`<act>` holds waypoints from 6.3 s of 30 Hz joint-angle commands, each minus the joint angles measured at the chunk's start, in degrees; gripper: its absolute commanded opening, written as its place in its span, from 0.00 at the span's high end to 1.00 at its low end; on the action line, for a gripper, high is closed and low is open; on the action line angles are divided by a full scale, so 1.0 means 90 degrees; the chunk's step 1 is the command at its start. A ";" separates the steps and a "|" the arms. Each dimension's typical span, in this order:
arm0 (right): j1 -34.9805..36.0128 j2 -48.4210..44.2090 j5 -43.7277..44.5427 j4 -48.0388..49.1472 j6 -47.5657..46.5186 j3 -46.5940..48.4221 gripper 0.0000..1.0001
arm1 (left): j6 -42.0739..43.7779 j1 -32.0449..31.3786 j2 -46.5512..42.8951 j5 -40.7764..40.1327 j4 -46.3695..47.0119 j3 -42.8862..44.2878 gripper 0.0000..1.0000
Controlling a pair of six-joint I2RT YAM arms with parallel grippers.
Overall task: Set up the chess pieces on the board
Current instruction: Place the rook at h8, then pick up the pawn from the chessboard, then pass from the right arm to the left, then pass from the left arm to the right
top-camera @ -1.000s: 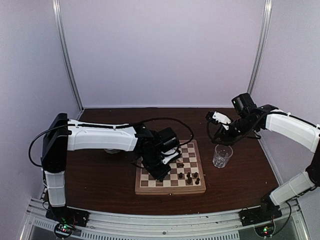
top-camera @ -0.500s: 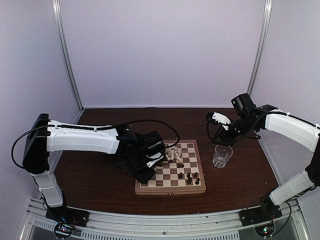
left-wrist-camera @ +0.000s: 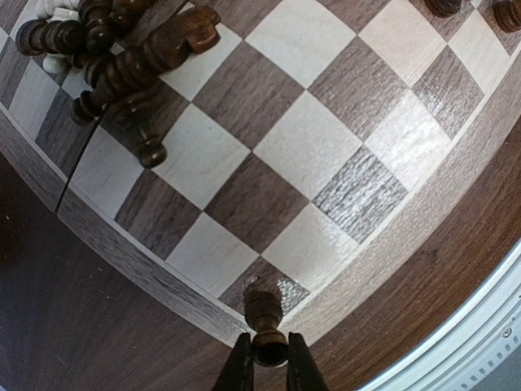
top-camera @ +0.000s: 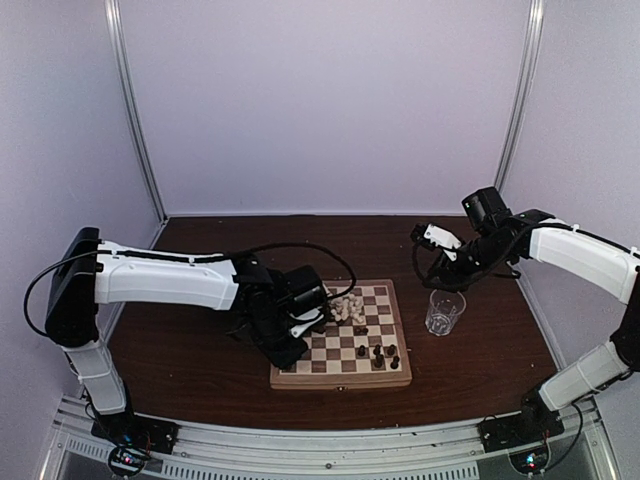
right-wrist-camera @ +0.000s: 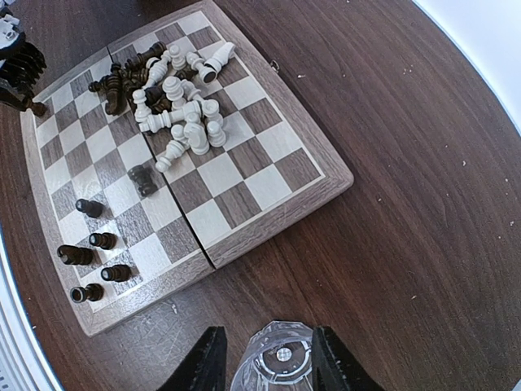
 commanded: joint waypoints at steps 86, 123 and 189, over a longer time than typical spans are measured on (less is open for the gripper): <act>0.2229 0.3331 0.0373 -0.0448 -0.0688 0.1655 0.75 | -0.1543 0.0721 -0.2071 -0.0294 0.3332 -0.1313 0.59; 0.2411 0.2427 -0.0307 -0.1281 -0.0320 0.2201 0.94 | -0.2429 0.0768 -0.1256 0.1937 0.5841 -0.1813 0.49; 0.1185 0.0875 -0.3724 0.0126 0.1989 0.2357 0.61 | -0.6823 0.1341 0.0253 0.3300 1.4086 -0.2197 0.97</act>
